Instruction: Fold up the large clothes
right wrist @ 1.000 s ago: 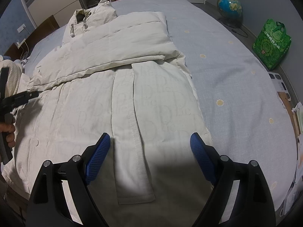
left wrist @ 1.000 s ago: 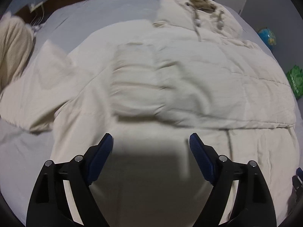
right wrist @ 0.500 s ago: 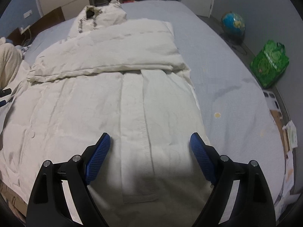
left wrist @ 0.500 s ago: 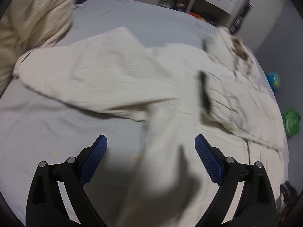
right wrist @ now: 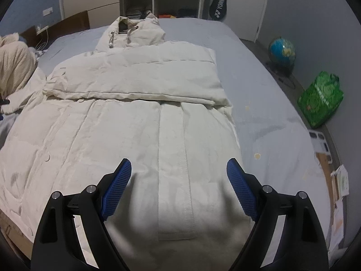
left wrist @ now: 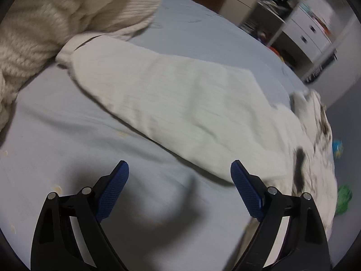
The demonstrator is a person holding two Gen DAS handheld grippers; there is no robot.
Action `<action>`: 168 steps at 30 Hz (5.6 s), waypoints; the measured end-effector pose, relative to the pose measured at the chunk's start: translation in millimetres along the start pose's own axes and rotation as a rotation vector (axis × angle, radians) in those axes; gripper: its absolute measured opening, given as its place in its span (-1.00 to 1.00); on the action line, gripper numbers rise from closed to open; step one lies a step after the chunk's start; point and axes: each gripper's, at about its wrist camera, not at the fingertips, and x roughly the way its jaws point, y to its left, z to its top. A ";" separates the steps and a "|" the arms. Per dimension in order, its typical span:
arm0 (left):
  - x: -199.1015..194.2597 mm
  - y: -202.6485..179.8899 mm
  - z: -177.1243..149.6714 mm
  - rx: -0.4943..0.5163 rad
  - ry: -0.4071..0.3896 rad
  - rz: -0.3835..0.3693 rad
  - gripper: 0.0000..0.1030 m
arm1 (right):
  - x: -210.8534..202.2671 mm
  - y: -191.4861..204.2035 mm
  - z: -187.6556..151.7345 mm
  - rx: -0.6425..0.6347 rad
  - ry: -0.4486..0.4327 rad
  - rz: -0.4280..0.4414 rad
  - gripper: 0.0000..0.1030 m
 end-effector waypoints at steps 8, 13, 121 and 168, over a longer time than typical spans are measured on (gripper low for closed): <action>20.8 48.8 27.8 -0.146 -0.010 -0.044 0.54 | 9.2 13.5 1.0 -0.062 0.033 -0.038 0.60; 35.2 71.3 36.3 -0.225 -0.007 -0.054 0.40 | 10.2 20.9 0.7 -0.093 0.029 -0.058 0.60; -61.5 -110.4 -142.0 0.257 -0.027 -0.264 0.72 | 1.6 103.0 53.1 -0.230 -0.010 0.083 0.60; -60.2 -49.2 -123.3 -0.085 -0.132 -0.233 0.82 | 51.7 222.6 215.0 -0.344 -0.087 0.123 -0.56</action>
